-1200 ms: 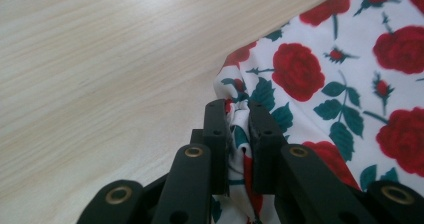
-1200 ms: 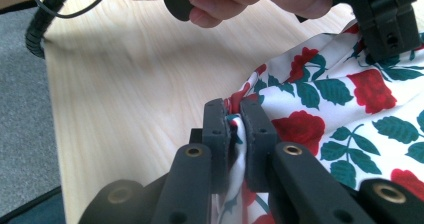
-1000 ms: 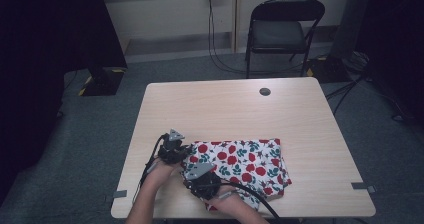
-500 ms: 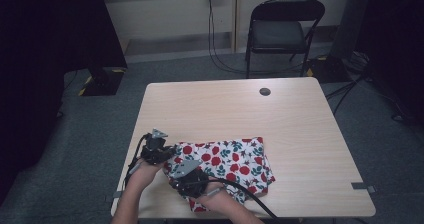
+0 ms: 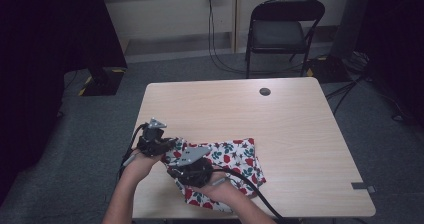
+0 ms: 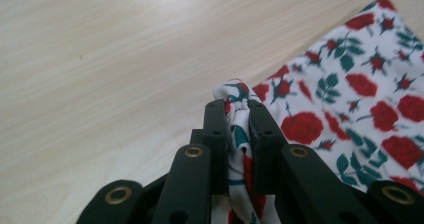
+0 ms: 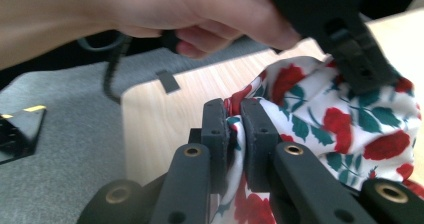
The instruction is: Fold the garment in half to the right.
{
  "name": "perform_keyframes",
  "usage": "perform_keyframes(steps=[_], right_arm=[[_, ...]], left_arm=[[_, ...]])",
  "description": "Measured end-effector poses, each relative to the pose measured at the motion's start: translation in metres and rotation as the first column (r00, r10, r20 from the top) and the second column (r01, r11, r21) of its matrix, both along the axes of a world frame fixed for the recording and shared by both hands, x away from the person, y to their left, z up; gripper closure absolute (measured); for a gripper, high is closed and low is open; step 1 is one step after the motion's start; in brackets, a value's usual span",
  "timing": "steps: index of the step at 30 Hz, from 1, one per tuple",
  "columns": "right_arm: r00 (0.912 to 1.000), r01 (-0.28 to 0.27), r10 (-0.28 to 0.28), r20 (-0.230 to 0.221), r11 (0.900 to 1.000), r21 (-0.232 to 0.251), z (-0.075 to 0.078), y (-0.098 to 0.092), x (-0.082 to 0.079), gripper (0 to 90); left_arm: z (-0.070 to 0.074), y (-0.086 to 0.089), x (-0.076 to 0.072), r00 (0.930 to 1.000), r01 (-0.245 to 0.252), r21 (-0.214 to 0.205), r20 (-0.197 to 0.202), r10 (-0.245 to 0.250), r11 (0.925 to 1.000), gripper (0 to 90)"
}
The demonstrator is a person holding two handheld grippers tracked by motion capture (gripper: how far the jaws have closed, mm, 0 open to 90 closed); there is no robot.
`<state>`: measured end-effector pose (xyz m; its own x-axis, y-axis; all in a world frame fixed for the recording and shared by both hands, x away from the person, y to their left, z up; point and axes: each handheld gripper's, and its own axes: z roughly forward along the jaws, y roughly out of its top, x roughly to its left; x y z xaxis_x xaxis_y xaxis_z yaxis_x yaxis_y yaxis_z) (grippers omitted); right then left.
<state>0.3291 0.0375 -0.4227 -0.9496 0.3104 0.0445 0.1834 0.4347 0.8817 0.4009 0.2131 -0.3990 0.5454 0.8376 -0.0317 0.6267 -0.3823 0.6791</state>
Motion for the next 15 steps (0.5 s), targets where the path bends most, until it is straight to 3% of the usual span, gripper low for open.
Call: perform_keyframes(steps=[5, 12, 13, 15], right_arm=[[0.9990, -0.021, 0.018, 0.041, 0.9982, 0.056, 0.013, -0.037, 0.000, 81.9], [0.9972, 0.044, -0.047, 0.058, 0.9973, 0.060, 0.017, -0.081, -0.002, 81.9], [0.9966, 0.055, -0.058, 0.058, 0.9965, 0.062, 0.017, -0.087, -0.003, 81.9], [0.9952, 0.075, -0.079, 0.058, 0.9946, 0.071, 0.017, -0.101, -0.004, 81.9]], left_arm=[[0.014, -0.033, 0.007, 0.9988, 0.046, 0.024, 0.017, -0.046, 0.9986, 81.8], [0.018, -0.079, 0.015, 0.9953, 0.095, 0.041, 0.014, -0.096, 0.9946, 81.7], [0.018, -0.079, 0.015, 0.9953, 0.095, 0.041, 0.014, -0.096, 0.9946, 81.7], [0.018, -0.100, 0.018, 0.9931, 0.115, 0.047, 0.014, -0.116, 0.9922, 81.7]])
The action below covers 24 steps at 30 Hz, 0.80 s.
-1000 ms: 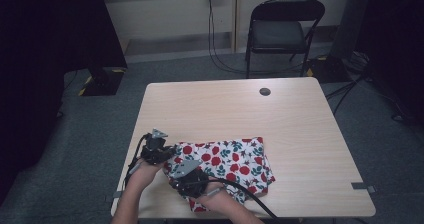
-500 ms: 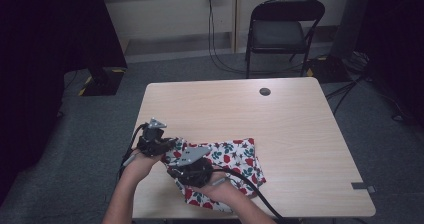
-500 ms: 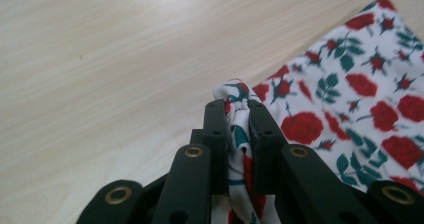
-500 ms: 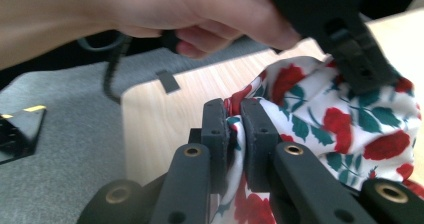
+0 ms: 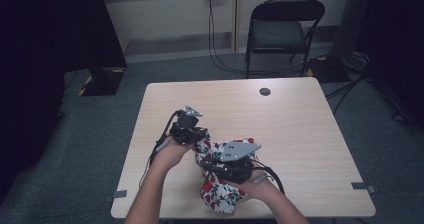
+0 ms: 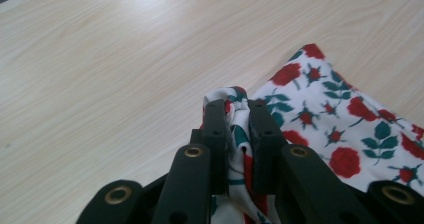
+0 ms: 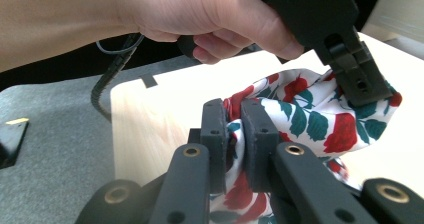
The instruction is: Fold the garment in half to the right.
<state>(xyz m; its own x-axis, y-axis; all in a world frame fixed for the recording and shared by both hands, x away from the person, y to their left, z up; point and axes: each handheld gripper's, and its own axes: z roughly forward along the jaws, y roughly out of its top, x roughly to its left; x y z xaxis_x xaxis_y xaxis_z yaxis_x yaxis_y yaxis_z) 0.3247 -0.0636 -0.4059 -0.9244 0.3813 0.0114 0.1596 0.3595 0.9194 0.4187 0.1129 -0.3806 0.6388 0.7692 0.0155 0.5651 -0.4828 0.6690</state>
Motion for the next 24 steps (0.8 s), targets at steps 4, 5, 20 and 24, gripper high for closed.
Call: perform_keyframes(steps=[4, 5, 20, 24], right_arm=[[0.9989, 0.046, -0.046, -0.003, 0.9989, 0.010, -0.004, -0.028, -0.002, 81.9], [0.9983, 0.058, -0.058, -0.007, 0.9982, 0.011, -0.006, -0.034, -0.002, 81.9], [0.9723, 0.214, -0.221, -0.077, 0.9726, -0.092, -0.056, -0.102, -0.006, 81.8], [0.9614, 0.244, -0.256, -0.101, 0.9631, -0.114, -0.071, -0.111, -0.007, 81.8]], left_arm=[[-0.003, -0.028, 0.006, 0.9997, 0.022, 0.013, -0.011, -0.022, 0.9997, 81.6], [-0.006, -0.035, 0.007, 0.9997, 0.024, 0.015, -0.009, -0.024, 0.9996, 81.6], [-0.059, -0.106, 0.025, 0.9990, 0.022, 0.055, -0.041, -0.020, 0.9982, 81.2], [-0.072, -0.112, 0.027, 0.9988, 0.014, 0.044, -0.047, -0.012, 0.9989, 80.8]])
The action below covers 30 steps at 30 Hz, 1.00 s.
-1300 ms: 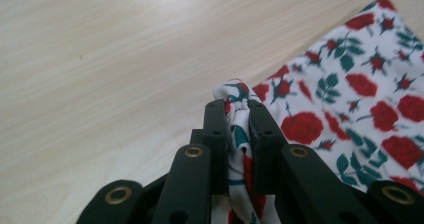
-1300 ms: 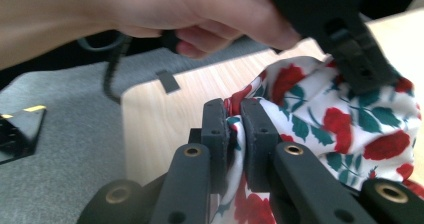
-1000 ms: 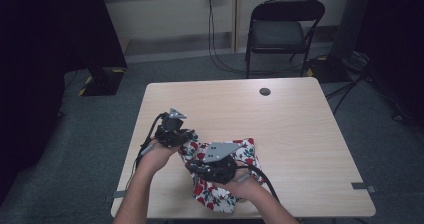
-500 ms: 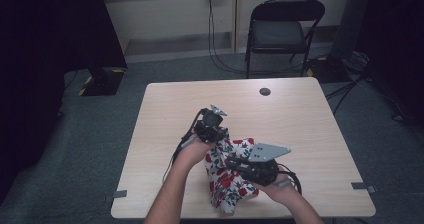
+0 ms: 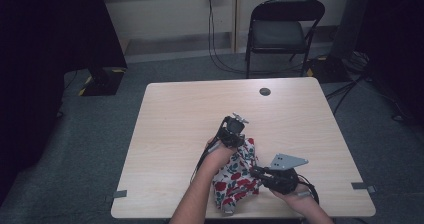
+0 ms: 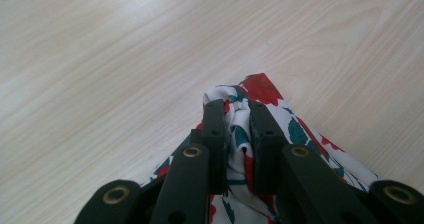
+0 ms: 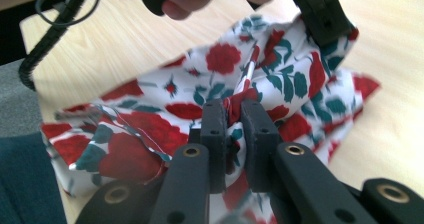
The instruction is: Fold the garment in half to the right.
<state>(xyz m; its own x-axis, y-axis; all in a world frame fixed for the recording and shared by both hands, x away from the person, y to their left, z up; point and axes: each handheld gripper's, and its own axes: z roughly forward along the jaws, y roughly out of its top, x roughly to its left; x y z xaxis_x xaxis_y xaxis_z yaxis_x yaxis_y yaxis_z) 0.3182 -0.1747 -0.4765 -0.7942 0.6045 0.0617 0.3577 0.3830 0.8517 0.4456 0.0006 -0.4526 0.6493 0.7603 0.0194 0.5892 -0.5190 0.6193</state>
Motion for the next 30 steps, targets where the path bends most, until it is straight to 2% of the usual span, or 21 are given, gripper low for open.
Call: perform_keyframes(steps=[3, 7, 9, 11, 14, 16, 18, 20, 22, 23, 26, 28, 30], right_arm=[[0.9998, 0.017, -0.017, -0.014, 0.9999, 0.001, -0.007, -0.006, -0.001, 81.7], [0.9994, 0.027, -0.027, -0.022, 0.9996, -0.008, -0.013, -0.010, -0.001, 81.3], [0.9992, 0.030, -0.031, -0.027, 0.9995, -0.006, -0.015, -0.012, -0.002, 80.2], [0.9991, 0.035, -0.035, -0.022, 0.9993, -0.010, -0.016, -0.014, -0.003, 77.5], [0.9986, 0.052, -0.052, -0.011, 0.9984, -0.023, -0.017, -0.017, -0.005, 70.4], [0.9975, 0.070, -0.071, -0.008, 0.9972, -0.027, -0.017, -0.021, -0.007, 61.3], [0.9959, 0.091, -0.091, 0.007, 0.9952, -0.035, -0.015, -0.024, -0.008, 54.8], [0.9934, 0.114, -0.113, 0.016, 0.9927, -0.039, -0.012, -0.027, -0.007, 45.1], [0.9938, 0.110, -0.110, 0.018, 0.9934, -0.031, -0.010, -0.028, -0.007, 40.8], [0.9940, 0.109, -0.108, 0.019, 0.9936, -0.030, -0.009, -0.027, -0.007, 37.5], [0.9955, 0.095, -0.095, 0.003, 0.9945, -0.046, -0.009, -0.022, -0.005, 29.2], [0.9977, 0.064, -0.065, -0.018, 0.9968, -0.048, -0.010, -0.017, -0.003, 21.8], [0.9988, 0.041, -0.043, -0.024, 0.9975, -0.058, -0.011, -0.012, -0.003, 18.6]], left_arm=[[-0.005, -0.003, 0.002, 1.0000, 0.003, -0.007, -0.008, -0.003, 1.0000, 80.7], [-0.008, -0.007, 0.004, 0.9997, -0.007, -0.037, -0.024, 0.006, 0.9993, 79.6], [-0.008, -0.008, 0.005, 0.9993, -0.014, -0.064, -0.034, 0.011, 0.9979, 75.0], [-0.006, -0.008, 0.005, 0.9988, -0.005, -0.124, -0.048, -0.001, 0.9923, 66.3], [0.001, -0.004, 0.003, 0.9990, -0.018, -0.191, -0.042, 0.010, 0.9814, 49.3], [0.008, 0.001, 0.001, 0.9995, -0.020, -0.232, -0.026, 0.015, 0.9726, 43.1], [0.015, 0.008, 0.000, 0.9991, -0.043, -0.257, -0.005, 0.043, 0.9655, 38.0], [0.018, 0.014, -0.001, 0.9964, -0.075, -0.248, 0.021, 0.082, 0.9659, 34.6], [0.019, 0.019, -0.002, 0.9885, -0.127, -0.191, 0.056, 0.140, 0.9733, 28.6], [0.018, 0.021, -0.002, 0.9857, -0.139, -0.176, 0.070, 0.153, 0.9745, 26.3], [0.009, 0.021, 0.000, 0.9815, -0.173, -0.119, 0.063, 0.181, 0.9777, 21.2], [0.002, 0.016, 0.001, 0.9825, -0.172, -0.093, 0.055, 0.178, 0.9806, 19.1], [-0.005, 0.008, 0.001, 0.9843, -0.160, -0.054, 0.067, 0.164, 0.9856, 15.5]])
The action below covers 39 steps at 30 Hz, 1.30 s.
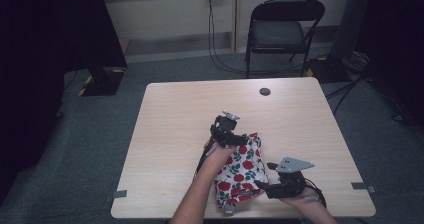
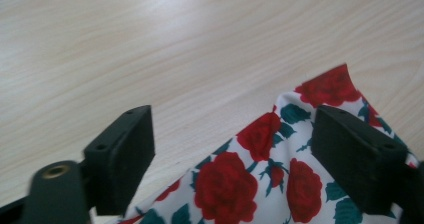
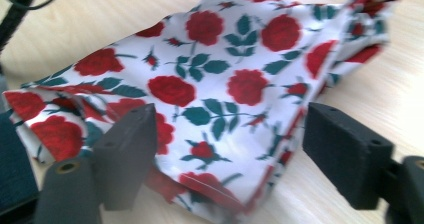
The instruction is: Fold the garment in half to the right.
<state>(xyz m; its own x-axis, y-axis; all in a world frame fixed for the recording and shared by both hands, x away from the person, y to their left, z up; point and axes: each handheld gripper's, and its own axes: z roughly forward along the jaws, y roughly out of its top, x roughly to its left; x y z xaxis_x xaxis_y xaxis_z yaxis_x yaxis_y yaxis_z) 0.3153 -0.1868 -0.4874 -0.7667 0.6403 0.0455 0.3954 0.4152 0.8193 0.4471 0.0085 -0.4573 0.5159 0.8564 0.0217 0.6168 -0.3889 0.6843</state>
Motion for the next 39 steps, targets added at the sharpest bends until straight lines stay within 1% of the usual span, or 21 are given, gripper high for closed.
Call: perform_keyframes(steps=[1, 3, 4, 5, 6, 8, 10, 13, 15, 17, 20, 21, 23, 26, 28, 30, 32, 33, 34, 36, 39], right_arm=[[0.9999, -0.011, 0.011, -0.008, 0.9999, 0.003, -0.001, 0.002, 0.001, 16.3], [0.9989, -0.035, 0.035, -0.030, 0.9994, -0.003, -0.004, 0.006, 0.002, 12.7], [0.9985, -0.043, 0.042, -0.034, 0.9991, -0.008, -0.005, 0.008, 0.003, 11.8], [0.9980, -0.048, 0.048, -0.041, 0.9988, -0.008, -0.006, 0.010, 0.003, 11.2], [0.9977, -0.054, 0.054, -0.042, 0.9985, -0.006, -0.007, 0.011, 0.004, 10.6], [0.9970, -0.065, 0.064, -0.044, 0.9979, -0.004, -0.008, 0.014, 0.004, 9.9], [0.9959, -0.078, 0.078, -0.047, 0.9969, -0.005, -0.009, 0.016, 0.005, 9.1], [0.9949, -0.082, 0.082, -0.058, 0.9966, -0.005, -0.011, 0.018, 0.007, 8.9], [0.9938, -0.086, 0.085, -0.072, 0.9962, -0.013, -0.014, 0.020, 0.008, 8.8], [0.9932, -0.085, 0.082, -0.083, 0.9956, -0.038, -0.018, 0.023, 0.010, 8.7], [0.9927, -0.083, 0.075, -0.095, 0.9929, -0.085, -0.022, 0.030, 0.011, 7.1], [0.9925, -0.085, 0.076, -0.096, 0.9923, -0.090, -0.022, 0.031, 0.010, 6.8], [0.9933, -0.083, 0.075, -0.088, 0.9931, -0.083, -0.021, 0.032, 0.010, 6.7], [0.9940, -0.080, 0.075, -0.081, 0.9948, -0.063, -0.017, 0.030, 0.010, 6.1], [0.9947, -0.078, 0.075, -0.071, 0.9956, -0.051, -0.014, 0.030, 0.010, 5.9], [0.9946, -0.078, 0.075, -0.072, 0.9962, -0.039, -0.014, 0.030, 0.011, 5.6], [0.9944, -0.078, 0.075, -0.075, 0.9960, -0.044, -0.015, 0.031, 0.012, 5.1], [0.9941, -0.078, 0.074, -0.079, 0.9960, -0.045, -0.016, 0.031, 0.012, 5.0], [0.9938, -0.078, 0.074, -0.083, 0.9957, -0.049, -0.017, 0.032, 0.013, 5.0], [0.9931, -0.079, 0.073, -0.093, 0.9942, -0.073, -0.021, 0.034, 0.014, 5.0], [0.9917, -0.079, 0.069, -0.109, 0.9925, -0.094, -0.026, 0.036, 0.015, 4.9]], left_arm=[[-0.003, -0.005, 0.001, 1.0000, 0.003, 0.016, -0.003, -0.003, 0.9999, 15.3], [-0.009, -0.012, 0.003, 1.0000, -0.001, 0.045, 0.001, 0.001, 0.9990, 10.1], [-0.012, -0.015, 0.004, 1.0000, -0.003, 0.054, -0.007, 0.003, 0.9985, 10.4], [-0.015, -0.018, 0.005, 0.9999, -0.003, 0.066, -0.013, 0.004, 0.9978, 10.3], [-0.018, -0.021, 0.006, 1.0000, -0.002, 0.082, -0.010, 0.002, 0.9966, 8.6], [-0.024, -0.025, 0.008, 0.9997, 0.012, 0.099, -0.024, -0.010, 0.9950, 7.2], [-0.030, -0.029, 0.011, 0.9995, 0.011, 0.136, -0.032, -0.007, 0.9907, 5.6], [-0.038, -0.033, 0.013, 0.9991, 0.014, 0.158, -0.042, -0.008, 0.9874, 4.5], [-0.039, -0.033, 0.014, 0.9991, 0.012, 0.156, -0.042, -0.006, 0.9878, 3.3], [-0.039, -0.032, 0.015, 0.9987, 0.012, 0.147, -0.050, -0.004, 0.9891, 1.9], [-0.036, -0.029, 0.014, 0.9981, 0.013, 0.111, -0.062, -0.006, 0.9937, 1.8], [-0.034, -0.027, 0.013, 0.9978, 0.019, 0.103, -0.065, -0.012, 0.9945, 1.1], [-0.030, -0.023, 0.009, 0.9978, 0.029, 0.079, -0.061, -0.024, 0.9965, 0.2], [-0.024, -0.014, 0.002, 0.9991, 0.026, 0.053, -0.036, -0.024, 0.9982, 0.2], [-0.021, -0.007, -0.003, 0.9991, 0.028, 0.037, -0.032, -0.027, 0.9989, 0.2], [-0.019, 0.000, -0.009, 0.9992, 0.028, 0.037, -0.030, -0.027, 0.9989, 0.2], [-0.017, 0.010, -0.018, 0.9989, 0.035, 0.033, -0.033, -0.034, 0.9988, 0.2], [-0.016, 0.014, -0.022, 0.9989, 0.042, 0.036, -0.024, -0.041, 0.9984, 0.2], [-0.017, 0.019, -0.026, 0.9989, 0.046, 0.051, -0.017, -0.045, 0.9976, 0.2], [-0.021, 0.028, -0.030, 0.9996, 0.029, 0.079, -0.002, -0.029, 0.9964, 0.2], [-0.031, 0.038, -0.028, 1.0000, -0.004, 0.103, -0.008, 0.005, 0.9947, 0.4]])
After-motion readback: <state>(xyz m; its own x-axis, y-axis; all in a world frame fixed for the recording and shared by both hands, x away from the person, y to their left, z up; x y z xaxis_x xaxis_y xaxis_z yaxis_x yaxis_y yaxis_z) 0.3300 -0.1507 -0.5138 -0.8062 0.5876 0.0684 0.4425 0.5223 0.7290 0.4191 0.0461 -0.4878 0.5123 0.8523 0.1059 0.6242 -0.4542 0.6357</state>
